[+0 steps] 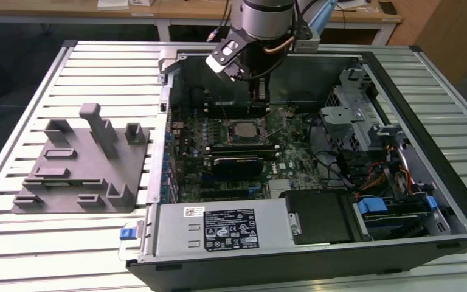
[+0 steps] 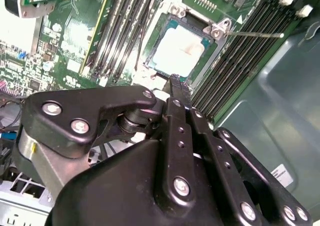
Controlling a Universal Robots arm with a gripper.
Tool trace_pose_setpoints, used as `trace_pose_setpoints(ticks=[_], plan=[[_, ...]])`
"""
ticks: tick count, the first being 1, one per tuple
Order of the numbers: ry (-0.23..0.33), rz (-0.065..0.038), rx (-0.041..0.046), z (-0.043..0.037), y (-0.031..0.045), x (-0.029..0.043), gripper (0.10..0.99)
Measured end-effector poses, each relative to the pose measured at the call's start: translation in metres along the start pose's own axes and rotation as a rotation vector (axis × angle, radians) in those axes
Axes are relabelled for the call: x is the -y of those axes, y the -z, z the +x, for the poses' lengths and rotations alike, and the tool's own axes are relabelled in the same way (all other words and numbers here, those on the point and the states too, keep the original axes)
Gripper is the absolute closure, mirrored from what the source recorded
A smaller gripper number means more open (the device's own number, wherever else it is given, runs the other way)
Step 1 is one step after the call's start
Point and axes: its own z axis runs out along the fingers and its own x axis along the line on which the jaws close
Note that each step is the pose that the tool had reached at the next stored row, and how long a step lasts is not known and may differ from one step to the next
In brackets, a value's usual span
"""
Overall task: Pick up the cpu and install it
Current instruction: 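Close the cpu cover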
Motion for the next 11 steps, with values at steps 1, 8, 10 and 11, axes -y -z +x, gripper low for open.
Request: trace_pose_setpoints(ticks=[1,8,10,11], plan=[[0.0,0.0,0.0,0.0001,0.0,-0.0014,0.98],[0.0,0.0,-0.0001,0.0007,-0.0003,-0.0118,0.98],[0.0,0.0,0.0,0.0009,-0.0003,-0.015,0.98],[0.0,0.0,-0.0001,0.001,-0.0004,-0.0165,0.98]])
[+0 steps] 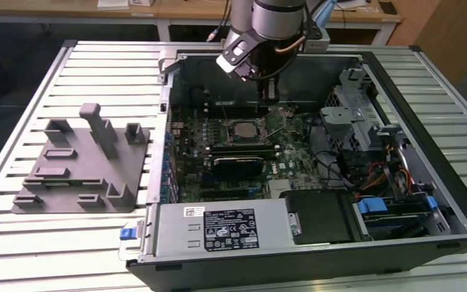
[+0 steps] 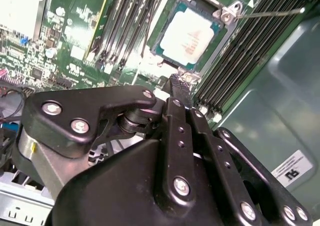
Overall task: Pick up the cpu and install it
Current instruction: 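Close the cpu cover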
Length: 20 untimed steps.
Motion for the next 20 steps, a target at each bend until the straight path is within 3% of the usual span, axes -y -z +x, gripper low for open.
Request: trace_pose_setpoints(ticks=[12,20], plan=[[0.0,0.0,0.0,0.001,-0.0003,-0.0172,0.98],[0.0,0.0,0.0002,0.0024,-0.0007,-0.0359,0.98]])
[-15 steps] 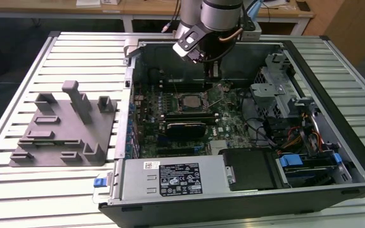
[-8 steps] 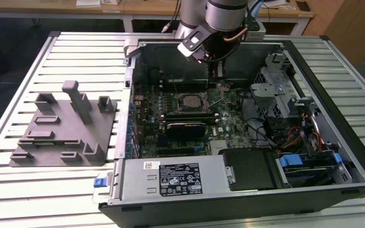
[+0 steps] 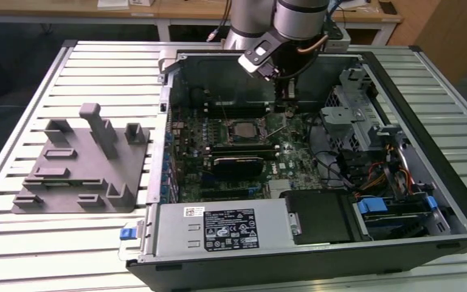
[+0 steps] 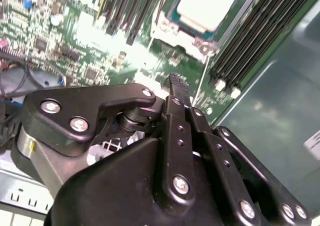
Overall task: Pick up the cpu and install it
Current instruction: 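Close the cpu cover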
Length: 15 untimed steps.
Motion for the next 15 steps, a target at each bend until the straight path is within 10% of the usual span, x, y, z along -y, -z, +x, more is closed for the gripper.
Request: trace_pose_setpoints(ticks=[8,15], plan=[[0.0,0.0,-0.0002,0.0019,-0.0007,-0.0245,0.98],[0.0,0.0,-0.0002,0.003,-0.0031,-0.032,0.98]])
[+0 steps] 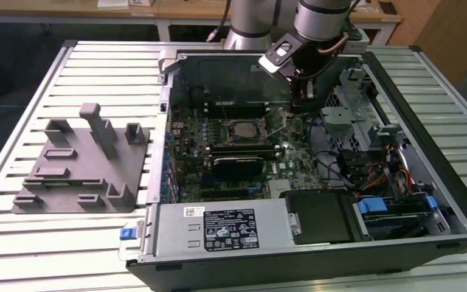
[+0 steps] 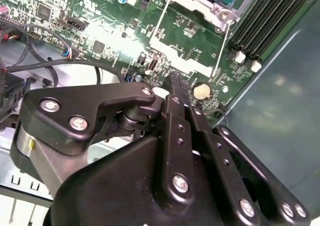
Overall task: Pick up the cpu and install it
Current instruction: 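Close the cpu cover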
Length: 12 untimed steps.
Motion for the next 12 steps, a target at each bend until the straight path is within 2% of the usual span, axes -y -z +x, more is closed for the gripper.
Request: trace_pose_setpoints(ticks=[6,12], plan=[[0.0,0.001,0.0,0.0004,-0.0096,-0.0064,0.98],[0.0,0.003,0.0002,0.0005,-0.0205,-0.0066,0.98]])
